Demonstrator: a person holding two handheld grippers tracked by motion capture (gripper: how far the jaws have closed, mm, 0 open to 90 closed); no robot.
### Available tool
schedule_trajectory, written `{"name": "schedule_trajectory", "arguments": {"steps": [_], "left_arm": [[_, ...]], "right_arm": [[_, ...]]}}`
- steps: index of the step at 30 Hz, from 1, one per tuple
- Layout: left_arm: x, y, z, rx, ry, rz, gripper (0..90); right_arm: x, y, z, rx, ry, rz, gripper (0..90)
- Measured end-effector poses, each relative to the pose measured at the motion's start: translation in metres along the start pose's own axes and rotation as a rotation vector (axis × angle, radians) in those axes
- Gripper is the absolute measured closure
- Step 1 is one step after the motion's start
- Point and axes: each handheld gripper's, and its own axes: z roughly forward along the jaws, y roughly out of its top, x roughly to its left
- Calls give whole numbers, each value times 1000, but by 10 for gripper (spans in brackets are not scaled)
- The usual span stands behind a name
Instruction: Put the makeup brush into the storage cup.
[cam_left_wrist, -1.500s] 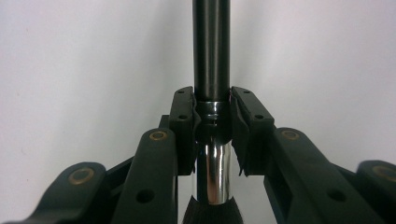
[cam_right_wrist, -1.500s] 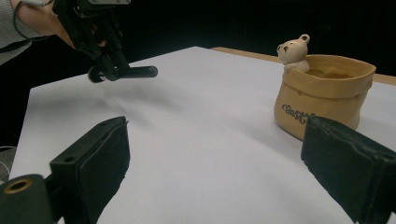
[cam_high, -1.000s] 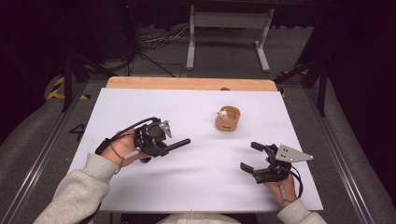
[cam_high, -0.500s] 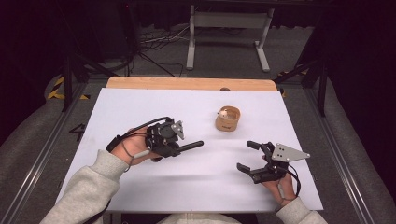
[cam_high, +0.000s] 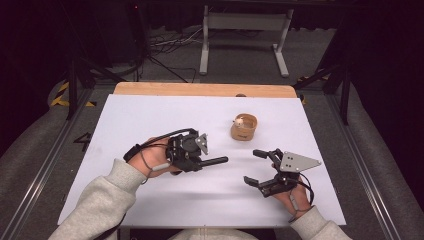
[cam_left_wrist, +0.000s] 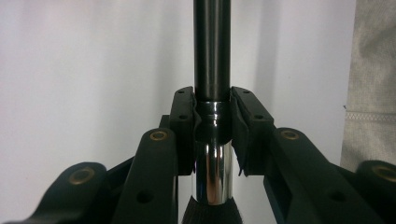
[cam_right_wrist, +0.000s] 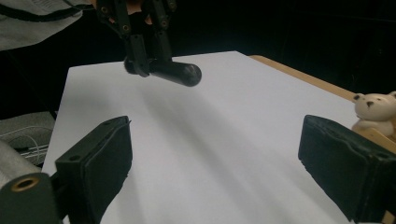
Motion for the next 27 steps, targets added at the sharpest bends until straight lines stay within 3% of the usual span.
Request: {"name": "schedule_trajectory", "arguments": {"steps": [9,27], "left_arm": [[-6,8,4,10,-7,50,723],[-15,14,13,37,-10,96,723]], "right_arm": [[4,9,14,11,58,-33,144],[6,16,42,65,145,-77,265]]}}
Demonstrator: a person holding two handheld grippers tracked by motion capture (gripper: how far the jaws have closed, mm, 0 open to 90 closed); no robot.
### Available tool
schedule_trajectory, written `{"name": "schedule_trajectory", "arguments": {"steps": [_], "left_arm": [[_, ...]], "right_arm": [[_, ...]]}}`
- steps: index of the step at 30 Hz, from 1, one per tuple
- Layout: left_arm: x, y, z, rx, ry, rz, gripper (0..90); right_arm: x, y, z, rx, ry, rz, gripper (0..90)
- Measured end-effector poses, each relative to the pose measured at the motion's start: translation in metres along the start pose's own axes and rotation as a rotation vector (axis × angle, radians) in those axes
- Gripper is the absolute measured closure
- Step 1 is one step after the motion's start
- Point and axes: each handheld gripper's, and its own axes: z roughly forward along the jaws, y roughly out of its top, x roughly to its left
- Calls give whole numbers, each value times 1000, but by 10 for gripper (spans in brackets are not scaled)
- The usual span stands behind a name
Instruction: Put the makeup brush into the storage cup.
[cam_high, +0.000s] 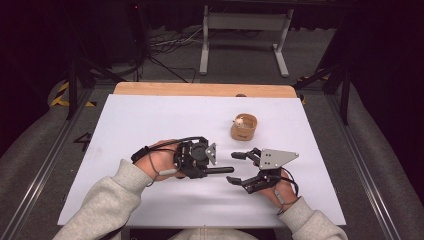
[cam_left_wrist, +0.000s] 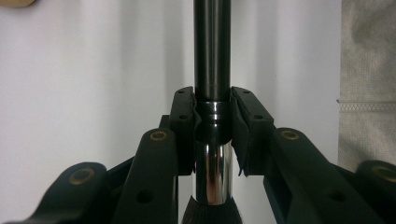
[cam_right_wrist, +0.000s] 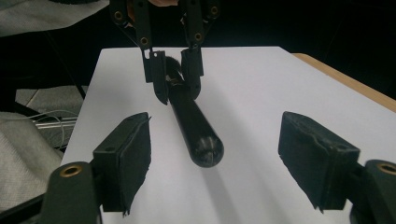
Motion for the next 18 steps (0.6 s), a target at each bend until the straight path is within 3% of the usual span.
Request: {"name": "schedule_trajectory", "arguments": {"steps": [6,18], "left_arm": [[-2,1,3,24,-2,33,724],[-3,2,6,45,-8,16,723]], "right_arm": [[0,0,8,38,56,-25,414],[0,3,16,106,102,-57,555]]}}
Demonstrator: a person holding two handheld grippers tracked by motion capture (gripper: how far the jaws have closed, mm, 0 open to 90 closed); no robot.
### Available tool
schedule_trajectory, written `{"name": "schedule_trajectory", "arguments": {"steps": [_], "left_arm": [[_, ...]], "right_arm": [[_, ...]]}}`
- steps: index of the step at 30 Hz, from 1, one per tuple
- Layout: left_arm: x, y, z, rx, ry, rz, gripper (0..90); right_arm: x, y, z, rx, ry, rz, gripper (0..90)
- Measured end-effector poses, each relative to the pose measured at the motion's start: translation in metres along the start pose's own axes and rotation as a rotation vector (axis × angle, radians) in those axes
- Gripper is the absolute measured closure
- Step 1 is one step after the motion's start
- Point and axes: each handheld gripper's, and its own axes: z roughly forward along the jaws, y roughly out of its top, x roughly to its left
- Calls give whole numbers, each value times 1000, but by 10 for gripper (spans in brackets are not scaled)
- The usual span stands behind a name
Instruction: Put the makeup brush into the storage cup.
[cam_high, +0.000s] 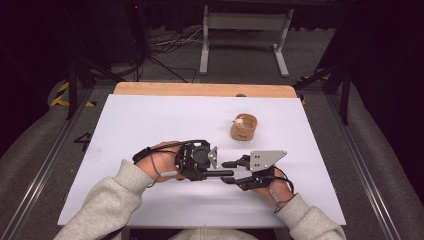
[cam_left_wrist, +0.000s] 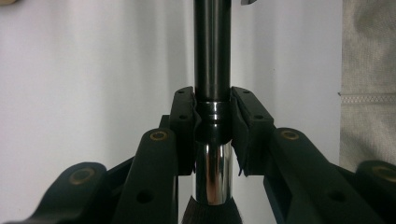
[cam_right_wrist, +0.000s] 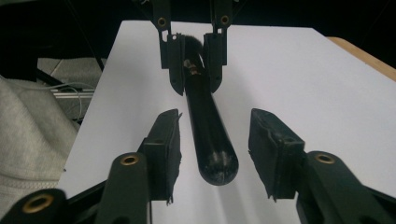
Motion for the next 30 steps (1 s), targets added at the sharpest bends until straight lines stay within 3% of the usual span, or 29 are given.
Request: {"name": "schedule_trajectory", "arguments": {"steps": [7,16,22,30], "left_arm": [[1,-1,2,10,-8,-2,723],[0,-1,2,17,-9,0,723],[1,-2,3,27,-14,6,723],[1,-2,4,13,-19,2,722]], "right_arm": [[-1,4,3,32,38,-8,627],[-2,6,8,72,54,-17,719],[-3,6,9,84,76,-28,739],[-7,5,9,83,102,-4,744]]}}
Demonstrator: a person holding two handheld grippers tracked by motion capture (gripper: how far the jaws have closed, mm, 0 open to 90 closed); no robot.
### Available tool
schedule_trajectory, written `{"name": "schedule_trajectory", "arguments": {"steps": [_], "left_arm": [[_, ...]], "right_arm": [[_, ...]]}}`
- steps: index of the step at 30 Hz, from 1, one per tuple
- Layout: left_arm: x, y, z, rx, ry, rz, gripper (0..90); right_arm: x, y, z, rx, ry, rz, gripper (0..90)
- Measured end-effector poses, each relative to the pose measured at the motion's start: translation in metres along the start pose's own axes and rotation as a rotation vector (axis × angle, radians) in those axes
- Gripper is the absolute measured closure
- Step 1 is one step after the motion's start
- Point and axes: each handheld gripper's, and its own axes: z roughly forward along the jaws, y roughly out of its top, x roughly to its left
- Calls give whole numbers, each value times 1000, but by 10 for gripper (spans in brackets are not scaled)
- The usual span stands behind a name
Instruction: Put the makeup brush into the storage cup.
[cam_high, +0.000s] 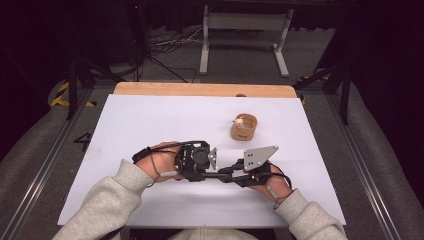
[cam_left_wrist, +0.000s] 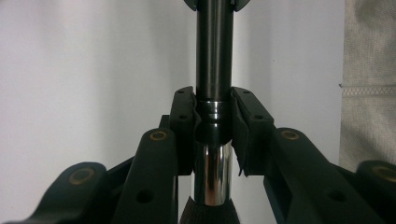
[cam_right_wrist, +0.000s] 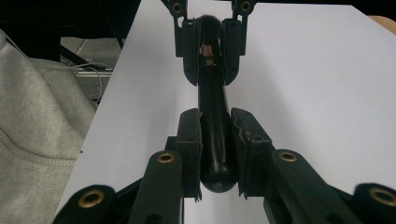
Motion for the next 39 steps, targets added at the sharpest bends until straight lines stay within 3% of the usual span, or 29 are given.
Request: {"name": "schedule_trajectory", "arguments": {"steps": [15,20,27,39], "left_arm": [[2,0,0,2,-26,-12,719],[3,-2,-3,-5,-34,-22,676],[7,-13,-9,-21,-27,-50,597],[8,-31,-12,-14,-21,-78,577]], "right_arm": [[-4,-2,0,-7,33,41,745],[-5,-1,0,-10,42,54,745],[-7,0,-9,-32,37,62,745],[-4,-3,-26,-53,15,60,745]]}}
